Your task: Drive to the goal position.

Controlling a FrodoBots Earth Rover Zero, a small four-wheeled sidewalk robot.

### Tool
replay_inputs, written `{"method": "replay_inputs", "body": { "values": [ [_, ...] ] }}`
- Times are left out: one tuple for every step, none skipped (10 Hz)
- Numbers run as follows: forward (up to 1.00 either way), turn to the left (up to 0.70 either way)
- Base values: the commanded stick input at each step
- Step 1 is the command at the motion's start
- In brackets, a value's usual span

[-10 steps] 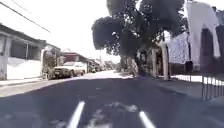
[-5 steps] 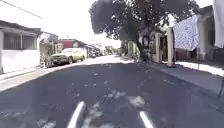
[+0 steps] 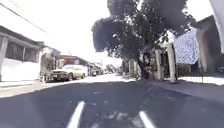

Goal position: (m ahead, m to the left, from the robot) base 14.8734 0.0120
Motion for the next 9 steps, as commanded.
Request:
{"method": "replay_inputs", "body": {
  "values": [
    [0.5, 0.0],
    [0.5, 0.0],
    [0.5, 0.0],
    [0.5, 0.0],
    [0.5, -0.23],
    [0.5, -0.5],
    [0.5, -0.5],
    [0.5, -0.5],
    [0.5, -0.5]
  ]
}}
